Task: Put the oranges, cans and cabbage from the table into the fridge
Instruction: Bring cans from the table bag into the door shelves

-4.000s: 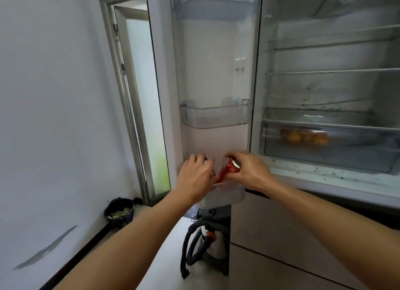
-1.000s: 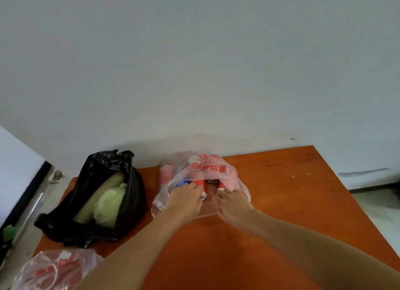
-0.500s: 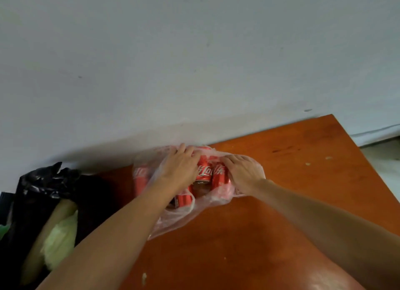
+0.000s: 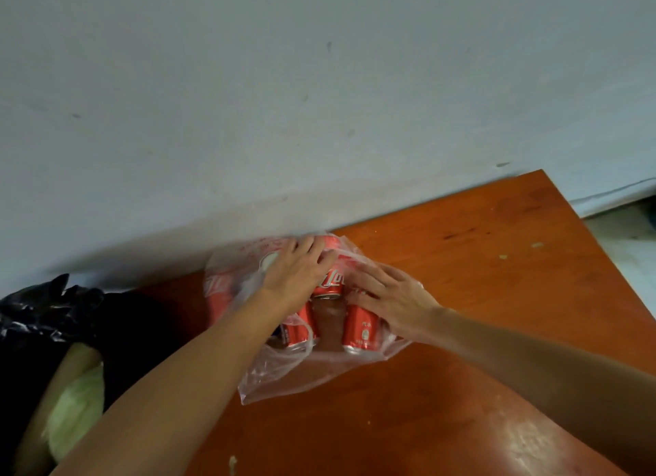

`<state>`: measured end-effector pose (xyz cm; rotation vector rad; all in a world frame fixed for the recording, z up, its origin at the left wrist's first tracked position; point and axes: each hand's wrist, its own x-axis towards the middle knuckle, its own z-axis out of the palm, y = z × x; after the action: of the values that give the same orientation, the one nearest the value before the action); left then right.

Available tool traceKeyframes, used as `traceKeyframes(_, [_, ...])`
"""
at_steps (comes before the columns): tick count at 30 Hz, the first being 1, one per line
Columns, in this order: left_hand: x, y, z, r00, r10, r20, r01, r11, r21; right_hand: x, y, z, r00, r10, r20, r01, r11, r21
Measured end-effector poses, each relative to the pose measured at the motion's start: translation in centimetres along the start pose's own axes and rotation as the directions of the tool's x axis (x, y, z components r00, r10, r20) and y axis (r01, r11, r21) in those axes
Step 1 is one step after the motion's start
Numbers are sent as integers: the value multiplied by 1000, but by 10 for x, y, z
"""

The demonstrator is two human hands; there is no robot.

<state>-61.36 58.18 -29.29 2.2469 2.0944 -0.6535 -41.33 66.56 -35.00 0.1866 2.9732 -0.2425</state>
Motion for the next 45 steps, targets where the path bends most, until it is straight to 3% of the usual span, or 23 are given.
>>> traceKeyframes(3, [-11,0,7,990,110,-94,-105,993,56,-13,-5,-3,998,-64,18,63,997,43])
traceKeyframes(5, [-13,-2,14,977,177,-122,-169,983,75,-21,-9,-5,1000,4,-16,-1,983,185])
traceKeyframes(7, [-11,-1,16,971,222,-87,-216,974,73,-27,-13,-7,996,78,39,-86,954,288])
traceKeyframes(13, [3,9,8,975,223,19,-223,965,136,-40,-19,8,972,168,166,-188,975,114])
traceKeyframes(21, [21,21,10,978,185,93,-200,962,185,-51,-41,28,933,339,123,-360,870,335])
traceKeyframes(25, [7,23,9,982,187,17,-187,977,101,-70,-41,24,915,397,74,-378,778,501])
traceKeyframes(28, [-10,25,7,986,153,-68,-158,984,-87,-92,-41,20,876,476,83,-435,701,565])
traceKeyframes(33, [-45,42,4,968,-66,-242,-40,911,-410,-114,-48,13,781,607,147,-548,553,628])
traceKeyframes(36, [-71,54,3,958,-200,-208,51,826,-561,-122,-59,2,738,659,144,-572,499,651])
traceKeyframes(40, [-111,72,3,931,-255,-262,50,798,-600,-133,-85,-5,703,693,162,-603,460,651])
traceKeyframes(45, [-143,101,-1,927,-329,-177,61,602,-796,-156,-119,-4,639,759,125,-657,455,601])
